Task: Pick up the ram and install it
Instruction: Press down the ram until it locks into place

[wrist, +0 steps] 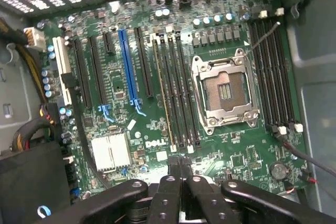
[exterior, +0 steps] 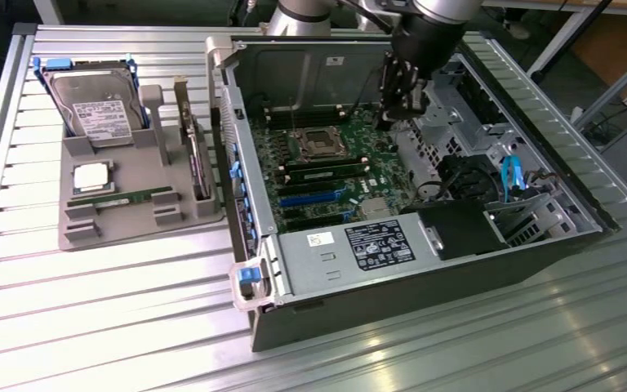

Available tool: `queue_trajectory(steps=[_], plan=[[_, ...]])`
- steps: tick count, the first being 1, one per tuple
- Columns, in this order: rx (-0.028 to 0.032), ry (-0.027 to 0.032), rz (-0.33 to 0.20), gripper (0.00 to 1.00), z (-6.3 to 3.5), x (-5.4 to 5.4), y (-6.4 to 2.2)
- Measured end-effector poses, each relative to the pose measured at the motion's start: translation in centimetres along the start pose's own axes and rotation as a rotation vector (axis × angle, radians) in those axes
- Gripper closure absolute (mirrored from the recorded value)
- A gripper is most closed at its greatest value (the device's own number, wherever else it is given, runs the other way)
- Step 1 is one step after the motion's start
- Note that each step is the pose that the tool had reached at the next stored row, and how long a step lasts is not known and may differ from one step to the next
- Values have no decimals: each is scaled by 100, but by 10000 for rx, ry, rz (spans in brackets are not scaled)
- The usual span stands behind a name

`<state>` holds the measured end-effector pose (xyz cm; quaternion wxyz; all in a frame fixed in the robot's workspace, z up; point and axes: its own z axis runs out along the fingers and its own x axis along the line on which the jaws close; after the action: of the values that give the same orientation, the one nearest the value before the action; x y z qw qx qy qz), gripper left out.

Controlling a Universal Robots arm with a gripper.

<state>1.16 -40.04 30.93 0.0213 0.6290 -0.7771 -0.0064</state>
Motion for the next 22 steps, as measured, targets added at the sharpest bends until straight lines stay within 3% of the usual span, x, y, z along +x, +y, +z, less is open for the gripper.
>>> queue_trajectory(steps=[4, 8, 17, 20, 22], plan=[[-35, -51, 1394, 90, 5, 0, 0], [-51, -75, 2051, 90, 7, 0, 0], [-126, -184, 5016, 90, 19, -1, -1], [-145, -211, 5764, 90, 22, 0, -1], [-168, -245, 6658, 90, 27, -1, -1]])
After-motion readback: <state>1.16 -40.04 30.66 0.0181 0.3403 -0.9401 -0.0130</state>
